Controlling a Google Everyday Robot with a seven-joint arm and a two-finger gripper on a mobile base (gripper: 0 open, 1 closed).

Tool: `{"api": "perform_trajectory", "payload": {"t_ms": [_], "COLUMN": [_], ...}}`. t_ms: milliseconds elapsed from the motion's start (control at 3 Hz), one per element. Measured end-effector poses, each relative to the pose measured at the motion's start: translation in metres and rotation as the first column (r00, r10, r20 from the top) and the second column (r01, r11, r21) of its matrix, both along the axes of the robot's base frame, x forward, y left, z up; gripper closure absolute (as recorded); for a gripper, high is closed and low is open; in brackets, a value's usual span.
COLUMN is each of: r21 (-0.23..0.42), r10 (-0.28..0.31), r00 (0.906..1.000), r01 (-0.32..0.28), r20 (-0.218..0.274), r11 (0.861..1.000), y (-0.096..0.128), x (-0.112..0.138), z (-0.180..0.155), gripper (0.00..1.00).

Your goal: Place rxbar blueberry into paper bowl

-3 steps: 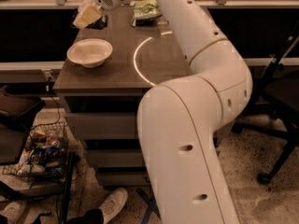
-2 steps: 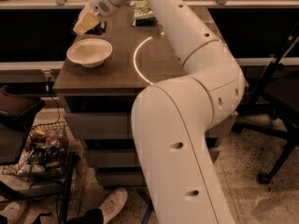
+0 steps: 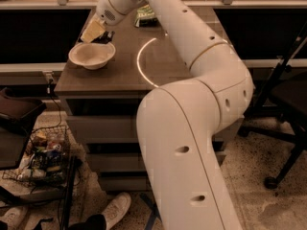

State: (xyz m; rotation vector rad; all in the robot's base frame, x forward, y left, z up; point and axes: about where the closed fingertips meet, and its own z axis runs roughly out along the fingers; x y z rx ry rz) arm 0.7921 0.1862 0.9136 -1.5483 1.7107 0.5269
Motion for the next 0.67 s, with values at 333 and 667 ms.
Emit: {"api": "perform_trajectory", "payload": {"t_ms": [333, 667], "r21": [0.024, 0.032], "r10": [0.002, 0.018], "r00": [0.9986, 0.997], "r01": [-0.001, -0.015], "r20": [-0.053, -0.075], "r11": [1.0, 0.999], "y": [-0.004, -0.006], "x": [-0.006, -0.024], "z": [-0.01, -0.006], "gripper": [1.0, 0.96]}}
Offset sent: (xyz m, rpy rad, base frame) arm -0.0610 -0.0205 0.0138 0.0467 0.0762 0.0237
